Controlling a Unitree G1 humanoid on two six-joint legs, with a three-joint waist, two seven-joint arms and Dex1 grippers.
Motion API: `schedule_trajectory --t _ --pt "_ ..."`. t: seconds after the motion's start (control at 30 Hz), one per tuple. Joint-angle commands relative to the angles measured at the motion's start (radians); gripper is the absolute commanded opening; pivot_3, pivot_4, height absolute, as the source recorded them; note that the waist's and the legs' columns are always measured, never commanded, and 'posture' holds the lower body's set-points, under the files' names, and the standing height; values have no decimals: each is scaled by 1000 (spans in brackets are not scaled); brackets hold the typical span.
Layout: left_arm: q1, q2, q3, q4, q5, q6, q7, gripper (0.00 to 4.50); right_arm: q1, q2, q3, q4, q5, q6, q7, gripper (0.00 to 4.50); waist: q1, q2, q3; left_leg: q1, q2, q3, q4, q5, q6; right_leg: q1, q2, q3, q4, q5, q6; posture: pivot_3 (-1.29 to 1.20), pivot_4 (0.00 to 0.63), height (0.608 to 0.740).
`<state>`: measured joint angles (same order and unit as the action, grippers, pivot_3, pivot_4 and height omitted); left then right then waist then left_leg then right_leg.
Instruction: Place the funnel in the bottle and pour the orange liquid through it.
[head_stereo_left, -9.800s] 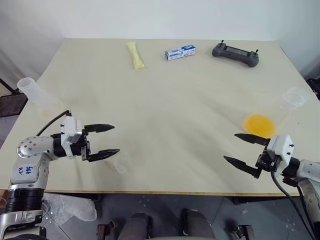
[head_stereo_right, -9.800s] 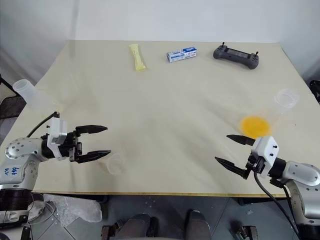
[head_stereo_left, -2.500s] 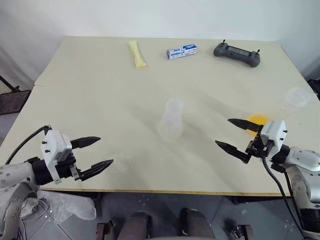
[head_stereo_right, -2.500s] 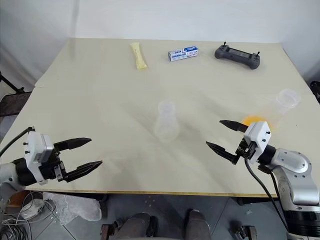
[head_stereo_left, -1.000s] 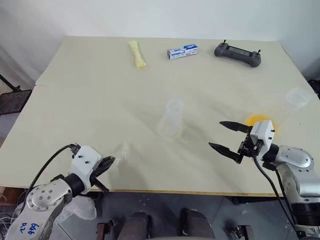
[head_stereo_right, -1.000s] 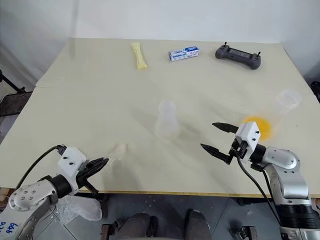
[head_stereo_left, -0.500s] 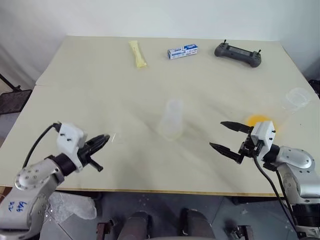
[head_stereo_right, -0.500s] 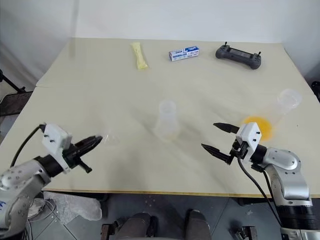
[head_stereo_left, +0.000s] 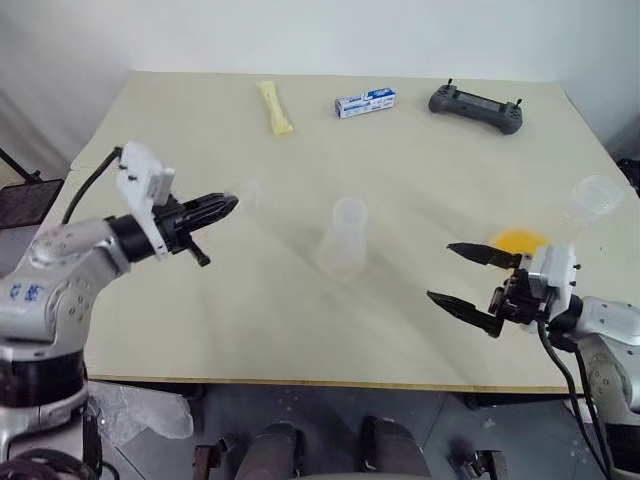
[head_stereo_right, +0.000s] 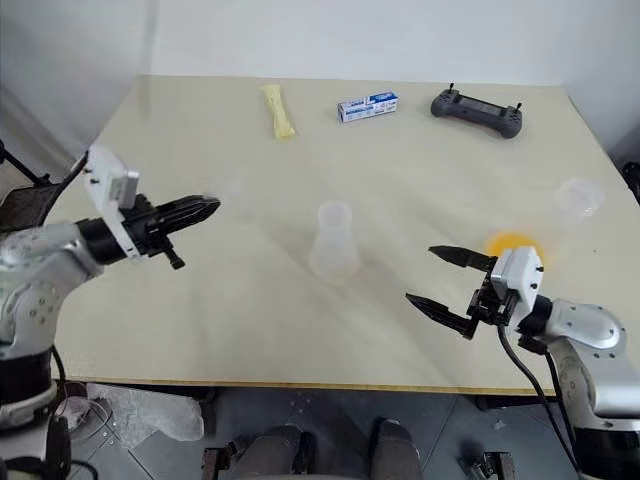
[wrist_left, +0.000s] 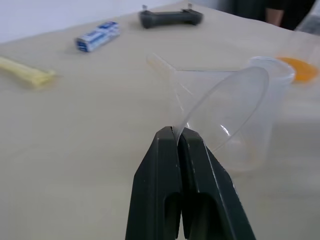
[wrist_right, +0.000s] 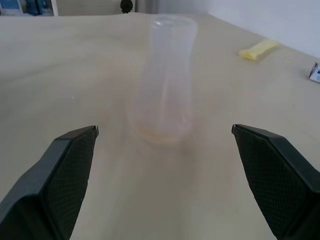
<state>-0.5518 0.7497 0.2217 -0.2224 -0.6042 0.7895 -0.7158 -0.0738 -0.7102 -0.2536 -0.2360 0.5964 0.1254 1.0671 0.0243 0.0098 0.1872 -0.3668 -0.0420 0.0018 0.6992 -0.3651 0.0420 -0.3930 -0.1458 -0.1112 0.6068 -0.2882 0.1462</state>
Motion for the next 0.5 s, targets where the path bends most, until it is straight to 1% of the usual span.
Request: schedule_trajectory --t 0.03,0.13,0.2,0.33,0.5 --pt "-81 36 -59 54 -14 43 -76 26 5 -2 -41 -57 21 6 -28 4500 0 0 0 0 0 0 0 0 0 0 0 0 0 0 0 0 150 740" --pt "-221 55 -166 142 0 95 -172 26 33 9 -48 -84 10 -3 -56 4500 3 0 0 0 0 0 0 0 0 0 0 -1 0 0 0 0 150 740" --pt "-298 62 -211 186 1 135 -213 26 61 14 -55 -104 8 -8 -68 4500 4 0 0 -1 0 0 0 0 0 0 0 -1 0 0 0 0 150 740" --pt "-445 52 -252 284 -8 222 -261 26 117 26 -73 -138 -2 -21 -95 4500 0 -1 0 -1 -1 1 0 0 0 0 0 0 0 0 0 0 150 740" --pt "-566 65 -323 379 15 311 -328 26 155 37 -78 -162 -10 -34 -119 4500 -2 0 0 0 1 2 0 0 0 -1 2 0 1 0 0 0 150 740"
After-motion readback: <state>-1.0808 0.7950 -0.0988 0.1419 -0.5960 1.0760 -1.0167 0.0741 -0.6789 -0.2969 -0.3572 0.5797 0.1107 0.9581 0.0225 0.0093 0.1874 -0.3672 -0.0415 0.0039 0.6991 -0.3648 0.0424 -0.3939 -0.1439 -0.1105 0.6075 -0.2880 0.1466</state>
